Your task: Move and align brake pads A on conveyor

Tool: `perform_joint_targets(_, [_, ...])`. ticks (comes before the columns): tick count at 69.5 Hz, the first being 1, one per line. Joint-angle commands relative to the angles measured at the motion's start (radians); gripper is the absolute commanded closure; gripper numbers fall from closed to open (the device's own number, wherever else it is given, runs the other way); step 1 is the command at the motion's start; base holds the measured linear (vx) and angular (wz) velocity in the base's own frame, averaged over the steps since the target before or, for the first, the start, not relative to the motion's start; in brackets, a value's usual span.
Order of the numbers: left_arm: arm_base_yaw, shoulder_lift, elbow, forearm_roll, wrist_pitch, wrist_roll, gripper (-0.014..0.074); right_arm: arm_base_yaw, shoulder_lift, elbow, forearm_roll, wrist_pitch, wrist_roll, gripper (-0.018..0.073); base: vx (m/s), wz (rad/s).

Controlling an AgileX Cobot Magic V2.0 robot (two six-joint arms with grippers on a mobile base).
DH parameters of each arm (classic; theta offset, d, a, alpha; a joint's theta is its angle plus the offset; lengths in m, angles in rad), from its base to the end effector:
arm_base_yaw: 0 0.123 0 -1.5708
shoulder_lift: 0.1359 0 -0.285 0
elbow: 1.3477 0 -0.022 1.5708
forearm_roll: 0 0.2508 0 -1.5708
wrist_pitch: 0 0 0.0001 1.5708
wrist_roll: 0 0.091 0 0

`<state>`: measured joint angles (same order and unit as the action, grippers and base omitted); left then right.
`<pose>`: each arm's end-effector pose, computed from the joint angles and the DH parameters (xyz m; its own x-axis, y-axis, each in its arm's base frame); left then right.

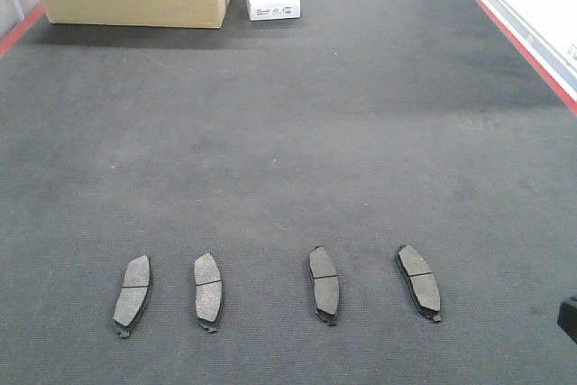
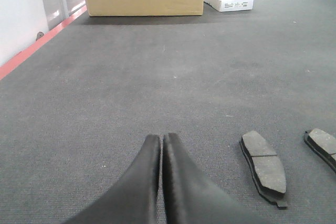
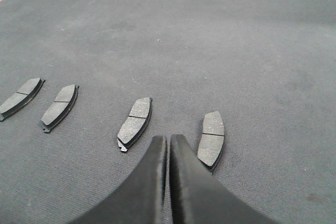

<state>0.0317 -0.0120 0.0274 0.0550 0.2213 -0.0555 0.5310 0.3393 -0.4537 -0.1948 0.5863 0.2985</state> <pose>0.0557 0.0029 0.1845 -0.1485 -0.0066 -0.9889 -0.0439 0.9990 0.0000 0.0670 0.0280 0.2919 -0.3701 -0.0615 -0.9269 -0.3709 0.9246 0.0868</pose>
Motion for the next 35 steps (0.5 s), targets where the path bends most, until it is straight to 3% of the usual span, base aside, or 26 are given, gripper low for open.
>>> perform_joint_targets(1, [-0.007, -0.013, 0.028, -0.001, -0.069, -0.011, 0.0603, -0.002, 0.008, -0.024, -0.018, -0.073, -0.003, 0.0566, 0.00, 0.00])
perform_joint_targets(35, [-0.007, -0.013, 0.027, -0.001, -0.069, -0.011, 0.0603, -0.002, 0.008, -0.024, -0.018, -0.073, -0.003, 0.0566, 0.00, 0.00])
